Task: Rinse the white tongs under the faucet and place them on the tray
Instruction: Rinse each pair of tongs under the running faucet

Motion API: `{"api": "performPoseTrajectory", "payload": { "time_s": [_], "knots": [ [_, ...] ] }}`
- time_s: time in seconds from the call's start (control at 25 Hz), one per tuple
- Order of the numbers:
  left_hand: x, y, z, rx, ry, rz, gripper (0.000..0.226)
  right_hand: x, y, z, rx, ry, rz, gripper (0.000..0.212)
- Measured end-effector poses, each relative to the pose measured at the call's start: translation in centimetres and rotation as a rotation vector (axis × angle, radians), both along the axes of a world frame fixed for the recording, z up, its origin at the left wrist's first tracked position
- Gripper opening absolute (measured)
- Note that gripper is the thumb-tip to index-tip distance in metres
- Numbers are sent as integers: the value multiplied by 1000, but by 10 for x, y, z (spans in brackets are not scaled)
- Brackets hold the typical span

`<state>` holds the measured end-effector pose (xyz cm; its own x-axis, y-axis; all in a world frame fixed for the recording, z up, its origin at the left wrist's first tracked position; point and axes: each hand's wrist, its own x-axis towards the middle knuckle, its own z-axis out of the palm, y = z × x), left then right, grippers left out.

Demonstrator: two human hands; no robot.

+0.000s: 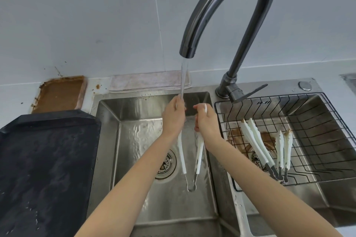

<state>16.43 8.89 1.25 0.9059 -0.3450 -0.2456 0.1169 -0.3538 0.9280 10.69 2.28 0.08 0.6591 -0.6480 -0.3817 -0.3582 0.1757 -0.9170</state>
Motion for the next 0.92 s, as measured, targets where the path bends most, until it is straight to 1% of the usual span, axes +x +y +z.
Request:
{"api": "performPoseTrajectory", "payload": {
  "time_s": [0.08,0.12,0.2,0.24,0.32,0.4,0.44,0.52,0.6,0.64,0.72,0.76,0.84,0.92],
  "knots": [
    [2,3,-6,55,-3,10,34,-2,3,10,-189,-29,93,13],
    [5,7,-9,103,-16,5,31,-2,4,14,-233,-37,143,11],
    [13,17,-13,185,-36,7,26,1,8,23,-254,-46,253,13],
    [16,23,-14,195,-19,26,22,4,10,27,-263,-50,312,16],
    [22,36,-18,125,80,79,20,11,13,34,-301,-77,397,23],
    [24,49,-16,-1,212,137,15,18,14,42,-355,-94,407,26],
    [23,53,-14,-34,240,140,14,21,14,45,-384,-98,403,27],
    [20,57,-9,-77,260,110,21,25,14,49,-449,-96,405,33],
    [16,53,-2,-105,238,33,23,25,13,46,-468,-76,397,34],
    [13,48,3,-88,202,-28,28,23,12,43,-443,-67,378,34],
    [5,38,12,0,87,-173,36,17,9,34,-361,-49,311,32],
    [2,31,16,36,35,-230,36,13,6,30,-328,-42,277,31],
    [-3,20,20,87,-30,-287,35,6,0,25,-308,-30,243,28],
    [-5,14,21,108,-42,-294,35,1,-4,24,-328,-34,237,28]
  ]
}}
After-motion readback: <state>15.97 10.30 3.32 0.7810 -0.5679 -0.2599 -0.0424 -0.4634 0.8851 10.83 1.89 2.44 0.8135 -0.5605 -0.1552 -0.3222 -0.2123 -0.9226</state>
